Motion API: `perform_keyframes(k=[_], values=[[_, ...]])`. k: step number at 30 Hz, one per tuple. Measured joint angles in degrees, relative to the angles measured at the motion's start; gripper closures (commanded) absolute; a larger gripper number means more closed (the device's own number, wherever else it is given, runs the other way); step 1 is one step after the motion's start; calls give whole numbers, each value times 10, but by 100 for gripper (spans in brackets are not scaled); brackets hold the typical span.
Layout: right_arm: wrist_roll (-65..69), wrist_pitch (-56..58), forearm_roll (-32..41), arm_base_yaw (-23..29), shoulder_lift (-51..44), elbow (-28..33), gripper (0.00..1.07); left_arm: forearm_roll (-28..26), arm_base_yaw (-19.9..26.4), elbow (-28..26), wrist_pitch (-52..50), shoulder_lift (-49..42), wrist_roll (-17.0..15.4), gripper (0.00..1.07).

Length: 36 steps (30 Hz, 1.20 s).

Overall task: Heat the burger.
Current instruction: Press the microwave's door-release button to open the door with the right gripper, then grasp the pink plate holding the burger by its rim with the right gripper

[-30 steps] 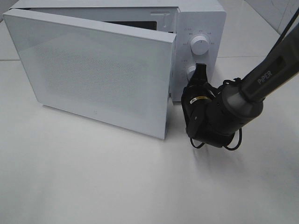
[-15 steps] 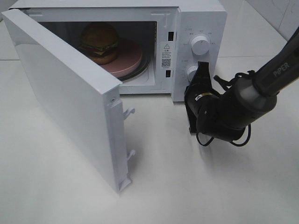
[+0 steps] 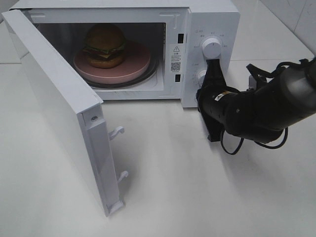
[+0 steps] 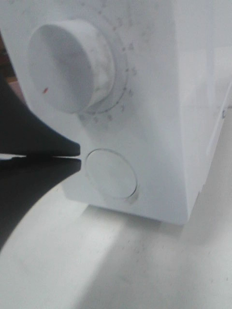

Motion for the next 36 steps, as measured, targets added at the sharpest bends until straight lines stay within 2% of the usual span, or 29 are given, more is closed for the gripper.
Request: perform_keyframes(k=[9, 15, 17, 24, 28, 31, 33, 36], values=[[-124, 138, -71, 0, -73, 40, 107, 0, 0, 0, 0, 0, 0, 7], [-227, 213, -116, -2, -115, 42, 107, 0, 0, 0, 0, 0, 0, 7], [-300, 280, -151, -17, -156, 42, 107, 0, 0, 0, 0, 0, 0, 7], [-397, 382, -207, -51, -222, 42, 106, 0, 0, 0, 0, 0, 0, 7], [-506, 470, -218, -72, -263, 42, 106, 0, 0, 0, 0, 0, 0, 7], [-533, 489, -218, -76, -270, 42, 106, 0, 0, 0, 0, 0, 0, 7], [-643, 574, -216, -84, -289, 30, 106, 0, 0, 0, 0, 0, 0, 7], [-677, 594, -214, -84, -293, 23, 106, 0, 0, 0, 0, 0, 0, 7]])
